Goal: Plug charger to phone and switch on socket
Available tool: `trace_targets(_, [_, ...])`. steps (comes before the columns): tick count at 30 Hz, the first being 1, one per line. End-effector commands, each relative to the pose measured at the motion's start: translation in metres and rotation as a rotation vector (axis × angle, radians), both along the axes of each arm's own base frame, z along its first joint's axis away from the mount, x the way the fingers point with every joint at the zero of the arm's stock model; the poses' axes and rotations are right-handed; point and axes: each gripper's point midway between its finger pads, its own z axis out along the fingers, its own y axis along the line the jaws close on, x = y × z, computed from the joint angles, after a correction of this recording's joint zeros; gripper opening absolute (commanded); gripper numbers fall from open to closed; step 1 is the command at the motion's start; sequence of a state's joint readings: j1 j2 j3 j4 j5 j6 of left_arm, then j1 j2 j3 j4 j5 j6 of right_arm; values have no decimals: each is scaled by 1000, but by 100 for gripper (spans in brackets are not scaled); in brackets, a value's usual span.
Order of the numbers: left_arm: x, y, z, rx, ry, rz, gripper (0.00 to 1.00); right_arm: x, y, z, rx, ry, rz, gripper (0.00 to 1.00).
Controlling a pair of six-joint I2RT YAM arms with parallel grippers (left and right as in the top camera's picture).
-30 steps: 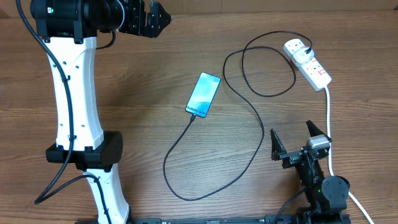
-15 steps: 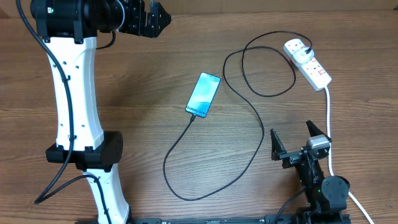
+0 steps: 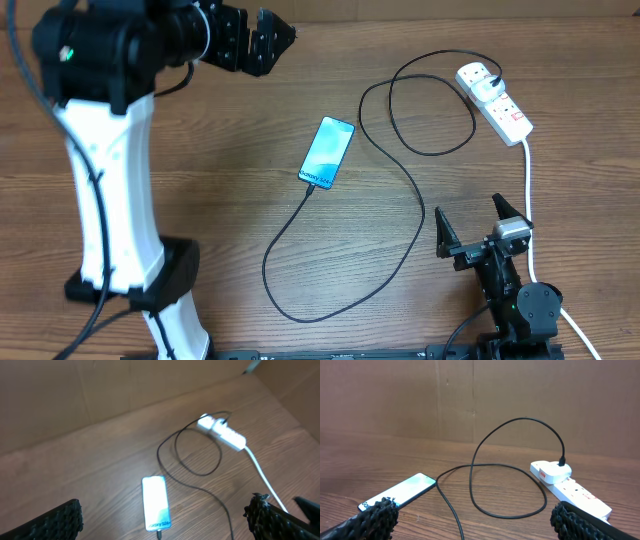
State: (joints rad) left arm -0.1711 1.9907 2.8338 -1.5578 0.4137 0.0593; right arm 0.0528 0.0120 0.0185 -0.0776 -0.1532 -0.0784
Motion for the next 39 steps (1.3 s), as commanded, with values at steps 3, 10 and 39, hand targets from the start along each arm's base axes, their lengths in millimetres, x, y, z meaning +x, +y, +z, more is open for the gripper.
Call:
trace_targets(3, [-29, 3, 35, -2, -100, -12, 100, 0, -2, -2, 6, -3, -7, 100])
trace_targets(10, [-66, 4, 26, -8, 5, -13, 100, 0, -2, -2, 6, -3, -7, 100])
trace_targets(39, [-134, 25, -61, 133, 211, 25, 100, 0, -2, -2, 6, -3, -7, 100])
